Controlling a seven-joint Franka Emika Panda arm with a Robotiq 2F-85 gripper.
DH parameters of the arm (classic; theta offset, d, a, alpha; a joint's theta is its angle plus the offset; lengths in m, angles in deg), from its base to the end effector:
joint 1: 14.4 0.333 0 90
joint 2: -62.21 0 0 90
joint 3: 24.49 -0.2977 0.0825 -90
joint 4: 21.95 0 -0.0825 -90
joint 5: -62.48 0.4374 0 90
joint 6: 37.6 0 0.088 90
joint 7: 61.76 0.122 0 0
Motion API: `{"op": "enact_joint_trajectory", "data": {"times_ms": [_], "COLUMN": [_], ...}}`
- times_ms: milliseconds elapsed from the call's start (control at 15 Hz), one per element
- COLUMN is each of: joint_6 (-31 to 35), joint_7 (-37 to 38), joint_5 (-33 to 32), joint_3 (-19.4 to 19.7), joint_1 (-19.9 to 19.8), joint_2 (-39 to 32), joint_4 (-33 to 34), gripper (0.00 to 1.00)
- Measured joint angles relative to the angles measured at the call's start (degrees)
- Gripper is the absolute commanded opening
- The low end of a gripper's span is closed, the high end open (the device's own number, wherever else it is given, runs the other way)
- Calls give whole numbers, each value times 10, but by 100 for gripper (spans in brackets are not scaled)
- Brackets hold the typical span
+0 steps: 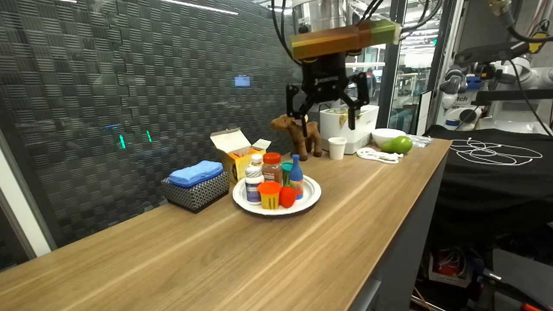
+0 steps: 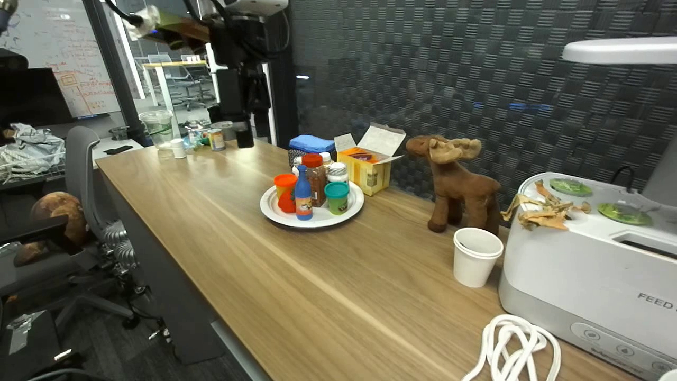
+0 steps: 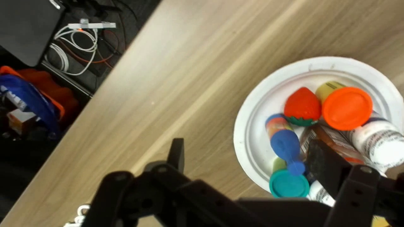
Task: Pick up the bottles and small containers and put them on the white plate.
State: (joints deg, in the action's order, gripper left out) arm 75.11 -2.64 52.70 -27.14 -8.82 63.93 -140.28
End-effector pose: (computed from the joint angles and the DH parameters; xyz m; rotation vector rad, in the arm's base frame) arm 0.5775 0.0701 0.3842 2.7288 -1.1809 0.0450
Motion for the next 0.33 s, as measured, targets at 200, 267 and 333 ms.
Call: {"op": "enact_joint_trajectory", "data": {"times_ms": [200,267,333], "joint_6": [-29,-29,-29], "joint_7": [-28,-30,-30], "joint_5": [19,20,20], "joint_3": [-11,-12,-12], "joint_1": [0,0,-1], "joint_2": [43,50,50], "joint_4": [-38,-46,-47], "gripper": [100,100,100]}}
